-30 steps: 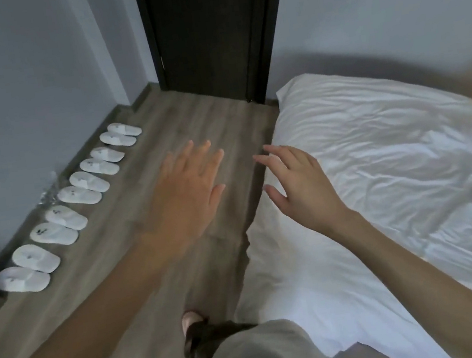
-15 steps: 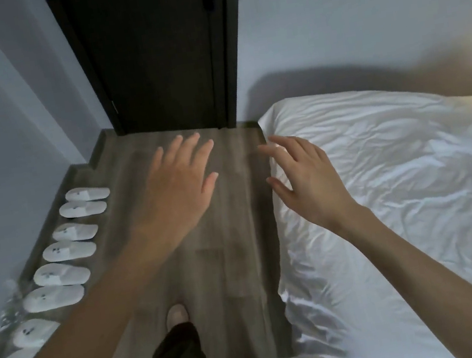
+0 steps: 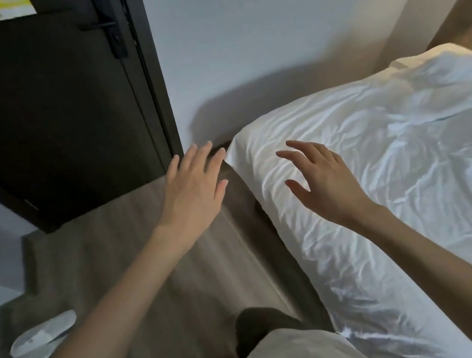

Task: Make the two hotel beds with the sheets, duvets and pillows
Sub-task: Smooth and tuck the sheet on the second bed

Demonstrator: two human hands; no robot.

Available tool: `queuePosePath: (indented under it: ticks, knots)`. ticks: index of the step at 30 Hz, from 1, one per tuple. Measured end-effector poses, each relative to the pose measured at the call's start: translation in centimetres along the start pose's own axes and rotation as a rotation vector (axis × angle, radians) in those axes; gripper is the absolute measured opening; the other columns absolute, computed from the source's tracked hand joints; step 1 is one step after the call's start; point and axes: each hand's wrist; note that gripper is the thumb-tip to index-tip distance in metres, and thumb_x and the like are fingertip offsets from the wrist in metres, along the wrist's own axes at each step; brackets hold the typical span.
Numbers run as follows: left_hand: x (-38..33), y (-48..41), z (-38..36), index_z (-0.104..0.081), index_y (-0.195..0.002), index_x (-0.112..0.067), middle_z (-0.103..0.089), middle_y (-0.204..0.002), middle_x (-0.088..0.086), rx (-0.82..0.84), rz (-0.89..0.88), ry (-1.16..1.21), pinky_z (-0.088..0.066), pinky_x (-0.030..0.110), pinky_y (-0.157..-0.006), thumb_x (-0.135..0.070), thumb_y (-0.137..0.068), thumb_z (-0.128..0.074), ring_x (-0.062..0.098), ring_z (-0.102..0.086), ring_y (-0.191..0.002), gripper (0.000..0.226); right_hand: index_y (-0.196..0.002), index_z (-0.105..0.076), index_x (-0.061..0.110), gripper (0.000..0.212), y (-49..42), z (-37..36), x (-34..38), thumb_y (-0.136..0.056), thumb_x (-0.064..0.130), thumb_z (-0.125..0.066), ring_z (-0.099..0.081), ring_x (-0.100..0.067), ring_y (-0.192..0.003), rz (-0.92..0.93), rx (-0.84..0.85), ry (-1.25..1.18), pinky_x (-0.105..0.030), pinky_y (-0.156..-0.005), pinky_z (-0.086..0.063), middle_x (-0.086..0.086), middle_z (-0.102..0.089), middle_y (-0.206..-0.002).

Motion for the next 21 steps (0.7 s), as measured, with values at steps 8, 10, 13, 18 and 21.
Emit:
queuePosePath:
  ticks: [8, 10, 13, 18, 21]
  knots:
    - [10.0, -12.1, -4.7, -0.044, -0.143, -0.013, -0.042, -0.148, 0.011, -0.027, -0.189, 0.019, -0.033, 0.052, -0.109, -0.03, -0.095, -0.055, 0.032, -0.039, -0.137, 0.052, -0.136, -0.05, 0.018, 0.049, -12.1, -7.3, 1.0, -0.09, 0.024, -0.065, -0.046, -0.032, -0.13, -0.132, 0.001, 0.04, -0.047, -0.105, -0.039, -0.009, -0.046, -0.146]
    - [12.5, -15.9, -5.9, -0.046, -0.141, -0.012, -0.045, -0.145, 0.012, -0.026, -0.238, 0.026, -0.035, 0.051, -0.108, -0.028, -0.094, -0.058, 0.033, -0.042, -0.135, 0.051, -0.136, -0.051, 0.017, 0.049, -15.9, -9.4, 0.9, -0.09, 0.023, -0.066, -0.047, -0.032, -0.13, -0.16, -0.009, 0.043, -0.047, -0.104, -0.039, -0.009, -0.047, -0.145]
    - [16.2, -22.2, -7.3, -0.045, -0.142, -0.013, -0.044, -0.146, 0.011, 0.015, -0.296, 0.015, -0.035, 0.05, -0.109, -0.03, -0.095, -0.055, 0.031, -0.041, -0.136, 0.051, -0.136, -0.051, 0.016, 0.049, -21.9, -12.3, 0.6, -0.089, 0.022, -0.066, -0.048, -0.032, -0.129, -0.205, -0.009, 0.046, -0.048, -0.104, -0.039, -0.01, -0.047, -0.145]
    - [22.3, -32.0, -9.1, -0.047, -0.141, -0.011, -0.046, -0.144, 0.012, 0.052, -0.384, -0.008, -0.04, 0.05, -0.104, -0.031, -0.093, -0.058, 0.032, -0.044, -0.133, 0.053, -0.137, -0.049, 0.017, 0.053, -32.0, -15.8, 0.5, -0.088, 0.022, -0.068, -0.046, -0.031, -0.131, -0.293, 0.027, 0.049, -0.047, -0.106, -0.037, -0.01, -0.045, -0.146]
    - [25.4, -37.0, -10.6, -0.047, -0.14, -0.01, -0.047, -0.143, 0.013, 0.078, -0.402, 0.027, -0.039, 0.051, -0.103, -0.031, -0.093, -0.059, 0.034, -0.045, -0.131, 0.053, -0.136, -0.05, 0.017, 0.052, -36.9, -17.6, -0.4, -0.088, 0.022, -0.067, -0.047, -0.031, -0.129, -0.347, 0.044, 0.04, -0.048, -0.104, -0.039, -0.01, -0.045, -0.145]
Point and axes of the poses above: each hand's wrist, its own y-axis away from the middle knuckle, its own z-axis out of the back of the hand, x = y × z
